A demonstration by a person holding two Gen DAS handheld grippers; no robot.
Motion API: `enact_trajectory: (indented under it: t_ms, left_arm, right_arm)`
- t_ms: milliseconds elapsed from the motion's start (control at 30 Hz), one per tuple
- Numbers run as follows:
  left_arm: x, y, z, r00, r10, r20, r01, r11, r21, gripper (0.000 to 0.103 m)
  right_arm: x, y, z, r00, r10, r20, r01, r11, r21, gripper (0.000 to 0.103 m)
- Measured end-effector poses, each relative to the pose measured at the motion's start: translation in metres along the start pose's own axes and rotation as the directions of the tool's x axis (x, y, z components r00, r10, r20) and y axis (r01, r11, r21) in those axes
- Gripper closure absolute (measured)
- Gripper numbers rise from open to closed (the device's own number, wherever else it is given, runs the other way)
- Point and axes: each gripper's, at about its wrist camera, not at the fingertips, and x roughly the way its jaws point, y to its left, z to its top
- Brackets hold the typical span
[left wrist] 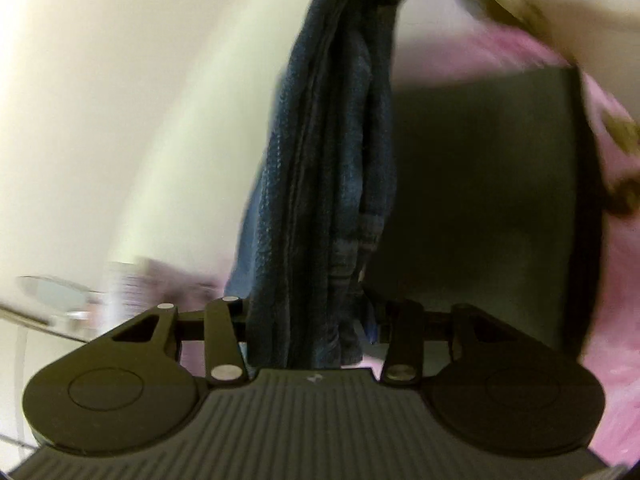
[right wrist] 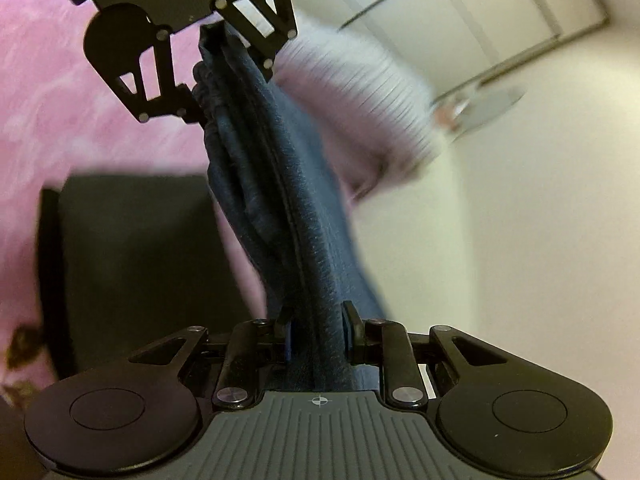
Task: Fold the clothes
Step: 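Carry the held jeans with both grippers over the dark clothes stack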
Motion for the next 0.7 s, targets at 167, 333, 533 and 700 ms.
enact_trajectory:
  t_ms: [167,333,533,700]
  left_arm:
    - [0.027,-0.054,-0.015,0.999,-0.01,-0.049,0.011,1.0,0.03,0.055]
    - [0.01,-0.036,-0.039,0.998,-0.052,-0.042,0.052,0.999,-0.001,0.054]
    - [0.013,-0.025,-0.045,0.993,-0.112,-0.043,0.112,0.994,-0.014,0.063]
    - [-0.021,-0.015,-0.056,0.998,-0.056,0.006,0.056,0.997,-0.044,0.068]
  right_arm:
    - [0.047,0.073,-0.052,0.98,0.189,-0.067,-0.192,0.981,-0.039,0.073]
    - [0.021,0.066,-0.067,0.988,0.148,-0.054,-0.147,0.989,0.008,0.057]
    - [0.028,0.055,-0.063,0.971,0.203,-0.125,-0.197,0.978,0.065,0.071]
    - [0.0,0.036,-0.06,0.978,0.184,-0.1,-0.172,0.978,0.116,0.08]
